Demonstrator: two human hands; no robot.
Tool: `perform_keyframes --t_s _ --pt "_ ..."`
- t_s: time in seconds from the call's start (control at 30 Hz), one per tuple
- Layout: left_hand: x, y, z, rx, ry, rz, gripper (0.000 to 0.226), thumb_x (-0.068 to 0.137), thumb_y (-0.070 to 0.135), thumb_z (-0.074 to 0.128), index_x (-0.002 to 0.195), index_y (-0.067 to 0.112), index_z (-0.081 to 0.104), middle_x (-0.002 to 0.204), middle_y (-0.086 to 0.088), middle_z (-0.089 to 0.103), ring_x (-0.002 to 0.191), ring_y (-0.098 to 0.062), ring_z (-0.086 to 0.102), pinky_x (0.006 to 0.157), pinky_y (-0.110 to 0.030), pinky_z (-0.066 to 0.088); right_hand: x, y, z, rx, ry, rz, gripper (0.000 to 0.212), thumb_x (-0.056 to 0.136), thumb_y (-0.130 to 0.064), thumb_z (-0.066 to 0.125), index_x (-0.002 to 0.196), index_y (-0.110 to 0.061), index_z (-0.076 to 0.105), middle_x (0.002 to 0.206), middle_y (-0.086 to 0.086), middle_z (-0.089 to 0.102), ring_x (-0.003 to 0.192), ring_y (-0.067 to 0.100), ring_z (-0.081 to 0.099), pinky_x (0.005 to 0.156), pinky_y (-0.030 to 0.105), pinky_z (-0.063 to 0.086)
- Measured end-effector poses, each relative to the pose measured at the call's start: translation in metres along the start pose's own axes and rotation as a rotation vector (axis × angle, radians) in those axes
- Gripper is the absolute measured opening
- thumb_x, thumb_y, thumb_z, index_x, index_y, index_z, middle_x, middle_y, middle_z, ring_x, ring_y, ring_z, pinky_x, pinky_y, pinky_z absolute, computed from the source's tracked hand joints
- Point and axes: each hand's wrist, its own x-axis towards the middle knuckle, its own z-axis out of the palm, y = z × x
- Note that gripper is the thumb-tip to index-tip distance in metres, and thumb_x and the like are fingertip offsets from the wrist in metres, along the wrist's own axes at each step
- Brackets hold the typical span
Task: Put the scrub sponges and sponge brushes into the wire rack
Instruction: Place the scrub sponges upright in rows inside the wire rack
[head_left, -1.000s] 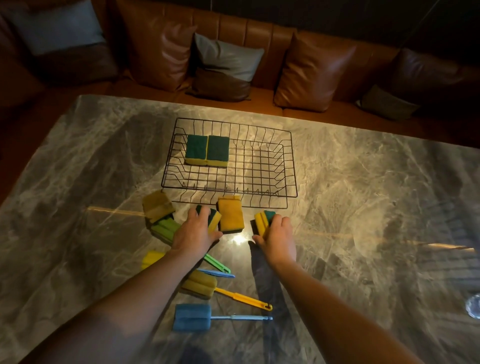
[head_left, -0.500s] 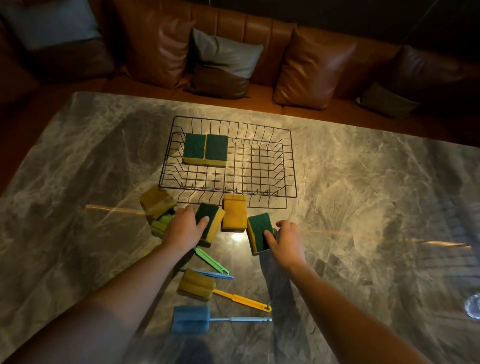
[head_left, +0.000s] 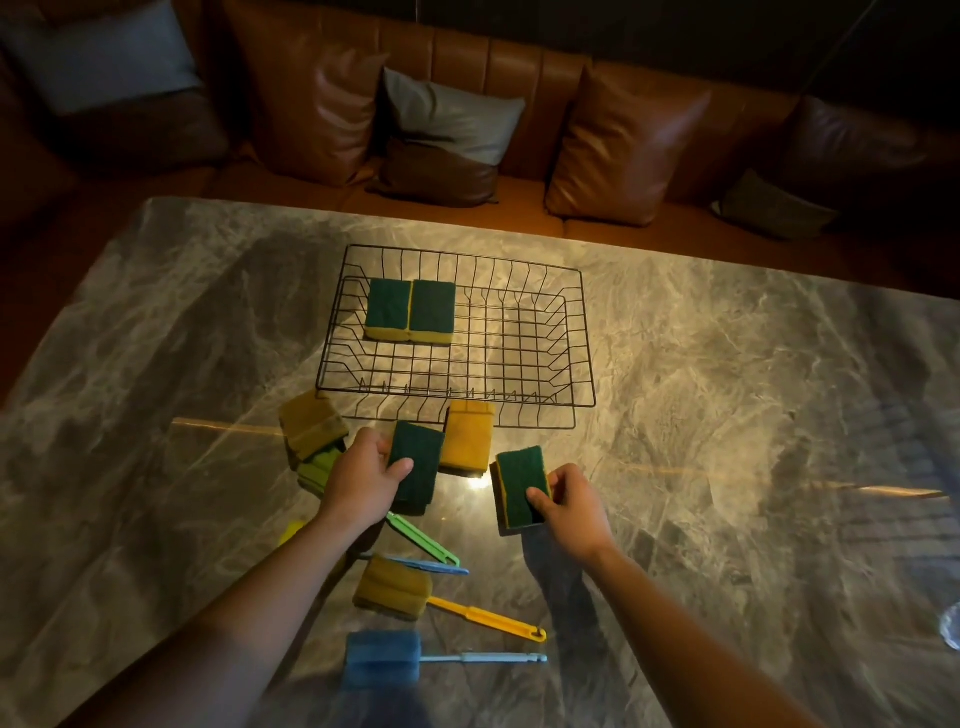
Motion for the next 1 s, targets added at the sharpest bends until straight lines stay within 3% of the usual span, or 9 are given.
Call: perform_keyframes --t_s 0.07,0.17,0.3,0.4,0.5,0.63,0.8,1.0 --pt "-0.007 0.005 -0.01 -0.087 -0.014 0.003 0.021 0.093 0.028 0.071 0.1 0.015 0.054 0.094 -0.008 0.067 0.086 -0.023 0.065 0.07 -0.04 0.054 -0.003 -0.006 -0.009 0.037 -0.018 -0.026 0.019 0.094 -0.026 0.069 0.095 -0.018 0.052 0.086 0.005 0.063 0.078 0.018 0.062 0.076 0.048 0.058" --pt "-0.014 0.016 -0.029 -0.248 -0.04 0.008 0.015 0.093 0.029 0.07 0.098 0.022 0.058 0.09 -0.004 0.067 0.086 -0.02 0.066 0.066 -0.034 0.05 -0.004 -0.024 -0.026 0.109 -0.027 -0.093 0.019 0.094 -0.024 0.071 0.094 -0.016 0.053 0.08 0.005 0.06 0.073 0.019 0.059 0.075 0.051 0.055" --pt "-0.005 0.04 -0.046 -0.374 -0.012 0.007 0.016 0.091 0.031 0.073 0.099 0.021 0.062 0.09 -0.004 0.068 0.086 -0.021 0.067 0.069 -0.033 0.05 0.005 -0.056 -0.051 0.199 0.023 -0.193 0.015 0.094 -0.023 0.07 0.094 -0.02 0.055 0.077 0.001 0.059 0.074 0.015 0.062 0.073 0.043 0.058" --pt "0.02 0.065 -0.05 -0.393 0.006 0.028 0.017 0.089 0.031 0.075 0.098 0.021 0.065 0.091 -0.003 0.071 0.087 -0.019 0.068 0.074 -0.036 0.055 0.026 -0.077 -0.066 0.245 0.089 -0.226 0.013 0.096 -0.023 0.067 0.097 -0.02 0.055 0.081 0.012 0.062 0.073 0.019 0.065 0.073 0.043 0.059" --pt "0.051 0.09 -0.043 -0.364 0.03 0.081 0.016 0.089 0.033 0.076 0.097 0.025 0.064 0.093 0.001 0.071 0.087 -0.014 0.067 0.071 -0.031 0.052 0.055 -0.091 -0.073 0.228 0.169 -0.197 0.013 0.097 -0.023 0.065 0.097 -0.019 0.053 0.079 0.007 0.058 0.07 0.019 0.059 0.072 0.046 0.057" --pt "0.095 0.124 -0.022 -0.327 0.019 0.099 0.014 0.092 0.027 0.073 0.084 0.025 0.061 0.09 0.002 0.066 0.083 -0.011 0.061 0.07 -0.03 0.044 0.094 -0.105 -0.074 0.181 0.221 -0.125 0.014 0.098 -0.024 0.062 0.099 -0.017 0.05 0.08 -0.001 0.058 0.072 0.015 0.058 0.068 0.04 0.053" --pt "0.146 0.15 0.0 -0.256 0.025 0.102 0.043 0.094 0.017 0.068 0.057 0.015 0.046 0.057 -0.002 0.039 0.055 -0.019 0.04 0.067 -0.029 0.041 0.135 -0.121 -0.07 0.058 0.294 -0.099 0.02 0.099 -0.023 0.061 0.109 -0.011 0.05 0.09 0.002 0.062 0.076 0.015 0.059 0.056 0.026 0.038" --pt "0.196 0.157 0.017 -0.012 0.032 0.148 0.036 0.093 0.017 0.067 0.062 0.015 0.048 0.063 -0.004 0.048 0.064 -0.024 0.05 0.063 -0.034 0.042 0.174 -0.133 -0.064 0.002 0.305 -0.114 0.021 0.099 -0.02 0.061 0.111 -0.007 0.05 0.104 0.011 0.063 0.092 0.027 0.063 0.07 0.032 0.044"
